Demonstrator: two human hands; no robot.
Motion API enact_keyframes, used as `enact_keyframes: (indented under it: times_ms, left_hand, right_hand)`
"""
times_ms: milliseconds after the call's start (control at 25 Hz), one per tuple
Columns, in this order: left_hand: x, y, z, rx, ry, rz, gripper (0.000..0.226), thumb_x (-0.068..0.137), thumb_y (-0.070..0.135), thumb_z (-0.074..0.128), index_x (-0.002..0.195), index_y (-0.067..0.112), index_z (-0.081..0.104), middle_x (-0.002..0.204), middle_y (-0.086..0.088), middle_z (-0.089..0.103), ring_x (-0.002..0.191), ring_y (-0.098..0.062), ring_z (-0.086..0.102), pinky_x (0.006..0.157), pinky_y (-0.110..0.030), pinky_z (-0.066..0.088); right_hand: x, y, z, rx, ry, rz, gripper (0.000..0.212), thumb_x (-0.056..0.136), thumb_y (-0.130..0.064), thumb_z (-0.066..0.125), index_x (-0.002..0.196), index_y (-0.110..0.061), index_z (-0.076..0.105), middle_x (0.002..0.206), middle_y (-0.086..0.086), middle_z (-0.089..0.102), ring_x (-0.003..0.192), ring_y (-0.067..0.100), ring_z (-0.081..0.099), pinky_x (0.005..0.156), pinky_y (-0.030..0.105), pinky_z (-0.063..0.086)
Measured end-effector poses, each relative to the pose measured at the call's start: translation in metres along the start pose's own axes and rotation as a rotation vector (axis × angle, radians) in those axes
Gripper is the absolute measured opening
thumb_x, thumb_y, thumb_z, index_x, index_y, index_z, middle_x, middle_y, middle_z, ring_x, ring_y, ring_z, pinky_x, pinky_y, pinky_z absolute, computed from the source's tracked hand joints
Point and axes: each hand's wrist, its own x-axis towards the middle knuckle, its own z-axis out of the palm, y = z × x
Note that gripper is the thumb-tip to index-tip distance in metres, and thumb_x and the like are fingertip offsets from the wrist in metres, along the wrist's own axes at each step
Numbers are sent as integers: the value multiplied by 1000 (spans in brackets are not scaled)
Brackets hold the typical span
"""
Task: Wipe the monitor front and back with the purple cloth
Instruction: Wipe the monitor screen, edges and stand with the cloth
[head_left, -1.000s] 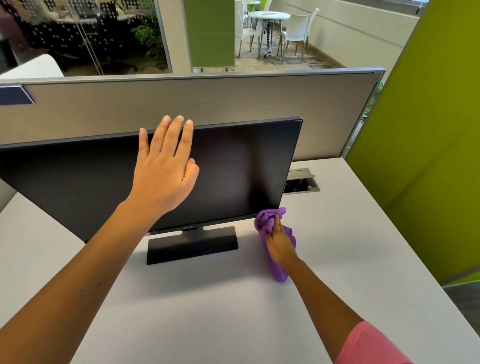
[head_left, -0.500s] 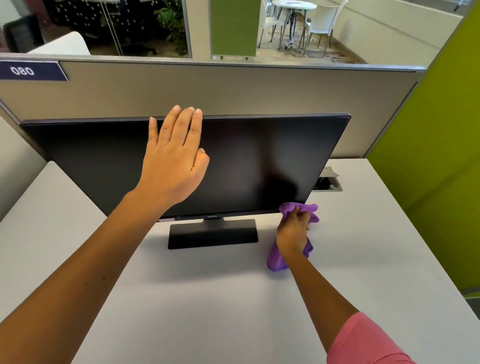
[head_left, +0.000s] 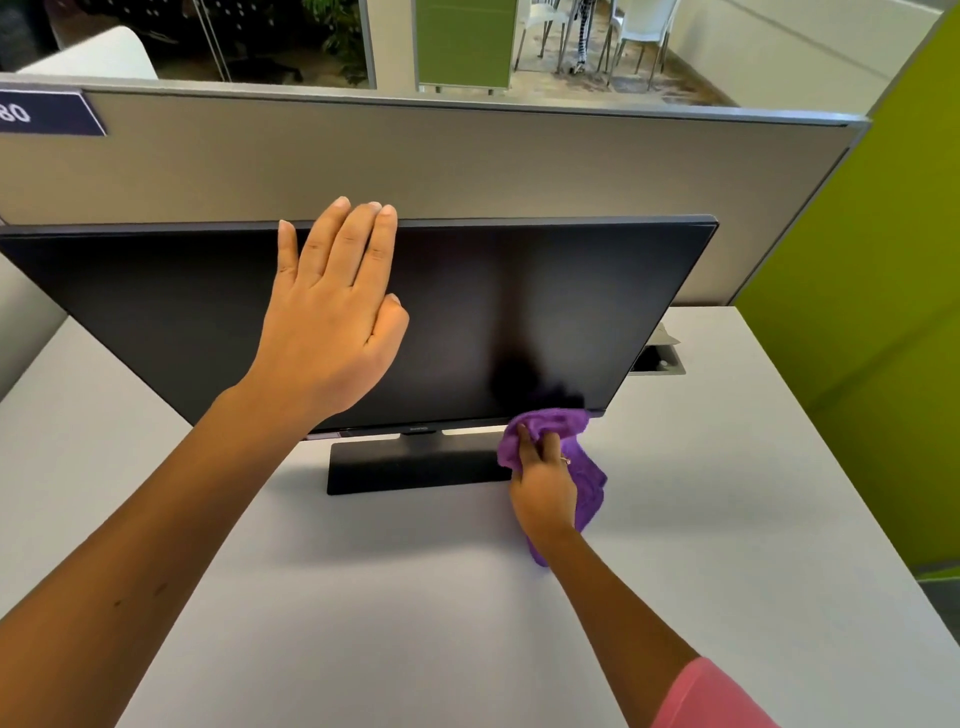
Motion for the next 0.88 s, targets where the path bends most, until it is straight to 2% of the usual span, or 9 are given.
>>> enact_keyframes:
  times_ms: [120,200,320,400,520,600,680,760,880]
  left_hand:
    - [0,1,0,0,1,-3,62,90,25,27,150,11,21,155,-5,24,146,-23,11,117,-50,-2]
    - [0,1,0,3,5,-3,62,90,26,26,150,11,21,155,-6,25,146,-24,11,117,-50,-2]
    - [1,2,1,5,13,-10,62,90,26,26,150,11,21,155,-6,25,146,-24,11,117,-49,-3]
    - [0,2,2,1,15,-18,62,90,26,26,150,11,20,155,-5,24,146,-24,10,117,-49,-3]
    - [0,3,2,-10,13,-20,62,90,26,26,150,11,20,155,-5,24,146,-24,10,117,-49,-3]
    - [0,2,1,-8,8,-17,62,90,26,25,150,12,20,155,-5,23,147,-23,10,117,-49,-3]
    - [0,2,0,-5,4,-11,62,90,25,26,150,12,20,156,-4,23,147,-23,10,118,-49,-3]
    - [1,1,0,-6,2,-7,62,90,24,27,150,12,20,156,-5,23,147,-23,10,117,-49,-3]
    - [0,0,1,-8,9,-8,62,90,24,27,150,12,20,155,-5,23,146,-23,10,117,-49,-3]
  right_hand:
    - [-6,9,-12,7,221,-5,14,100,-30,40,102,-20,51,81,-11,53,86,23,60,64,9,39]
    - [-1,15,-30,-99,409,-8,17,98,-20,44,107,-8,53,82,-11,47,86,27,59,61,12,37]
    - [15,13,-54,-153,561,-29,21,95,-16,48,109,-1,54,101,10,50,85,28,57,69,28,42]
    - [26,11,-62,-192,537,-100,24,96,-33,48,109,-14,53,99,6,56,80,18,56,69,27,44]
    - [39,11,-57,-286,420,-213,46,88,-67,32,93,-25,49,75,-2,57,67,16,57,57,27,45]
    - [43,14,-57,-463,323,-197,41,91,-60,29,99,-24,47,83,3,59,67,21,58,52,31,47]
    - [48,18,-59,-576,235,-200,24,98,-37,37,115,-22,44,97,3,59,65,17,54,44,25,42]
    - [53,23,-63,-542,227,-204,16,100,-33,38,109,-22,47,96,3,60,63,13,53,42,17,35]
    - [58,19,-73,-439,207,-200,20,100,-33,40,107,-21,55,96,0,63,76,16,59,52,14,40]
